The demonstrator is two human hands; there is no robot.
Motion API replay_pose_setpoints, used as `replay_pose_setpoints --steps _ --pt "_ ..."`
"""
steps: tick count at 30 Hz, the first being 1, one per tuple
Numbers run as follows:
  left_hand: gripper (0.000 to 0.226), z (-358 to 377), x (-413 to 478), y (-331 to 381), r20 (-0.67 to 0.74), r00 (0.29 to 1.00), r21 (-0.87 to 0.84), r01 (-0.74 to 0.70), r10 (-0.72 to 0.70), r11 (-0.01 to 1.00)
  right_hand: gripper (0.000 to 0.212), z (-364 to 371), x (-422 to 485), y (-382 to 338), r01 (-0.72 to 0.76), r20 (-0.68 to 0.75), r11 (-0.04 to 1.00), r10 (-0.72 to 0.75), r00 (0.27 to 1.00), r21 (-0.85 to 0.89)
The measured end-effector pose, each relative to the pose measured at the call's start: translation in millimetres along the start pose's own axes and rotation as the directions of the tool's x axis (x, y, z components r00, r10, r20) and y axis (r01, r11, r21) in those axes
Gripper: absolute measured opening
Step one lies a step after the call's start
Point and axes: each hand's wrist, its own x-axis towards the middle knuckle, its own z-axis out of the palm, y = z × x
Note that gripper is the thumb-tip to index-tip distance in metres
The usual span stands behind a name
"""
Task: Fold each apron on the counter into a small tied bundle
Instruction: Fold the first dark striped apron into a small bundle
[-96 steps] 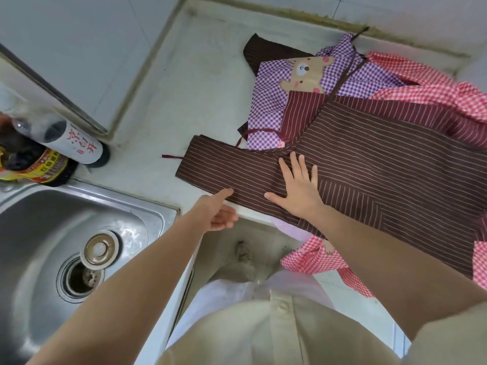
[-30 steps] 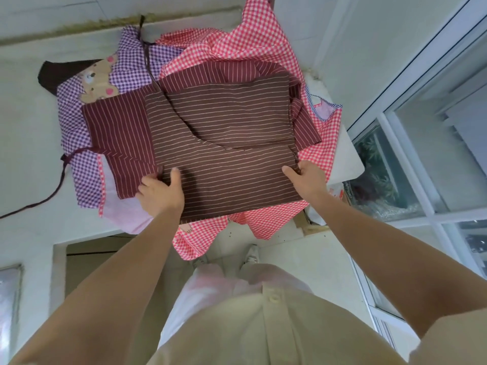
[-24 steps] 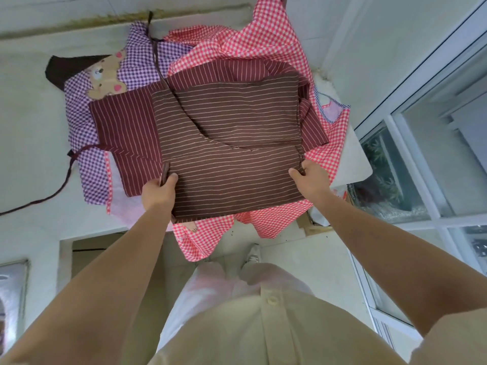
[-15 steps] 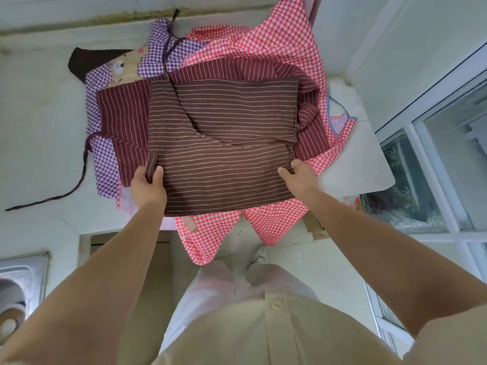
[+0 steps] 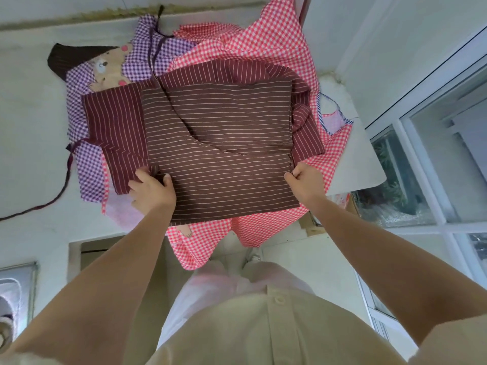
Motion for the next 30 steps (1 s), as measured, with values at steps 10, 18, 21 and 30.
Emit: replay_pose_setpoints --steps 10,18,21,30 --pt "0.050 12.5 -15.3 -2.3 -0.009 0.813 0.165 -0.573 0.582 0.803 0.034 6.9 -5.8 -14.4 0.415 -0.160 0.879 -0.456 0.876 -0.235" --pt "0.073 31.8 -21.0 -7.5 0.292 0.776 0.296 -0.629 0.559 0.719 0.062 31.0 -4.7 7.1 0.366 0.225 0.687 -0.290 0.930 -0.628" --pt "0.066 30.6 -25.0 1.6 0.236 0.688 0.260 -0.725 0.686 0.638 0.060 39.5 -8.0 -17.1 0.474 0.146 0.686 -0.480 0.865 -0.552" --pt "0.077 41.5 -31.1 2.2 0.430 0.650 0.338 -0.760 0.627 0.556 0.053 29.7 27.4 -26.3 0.455 0.283 0.834 -0.375 0.883 -0.313"
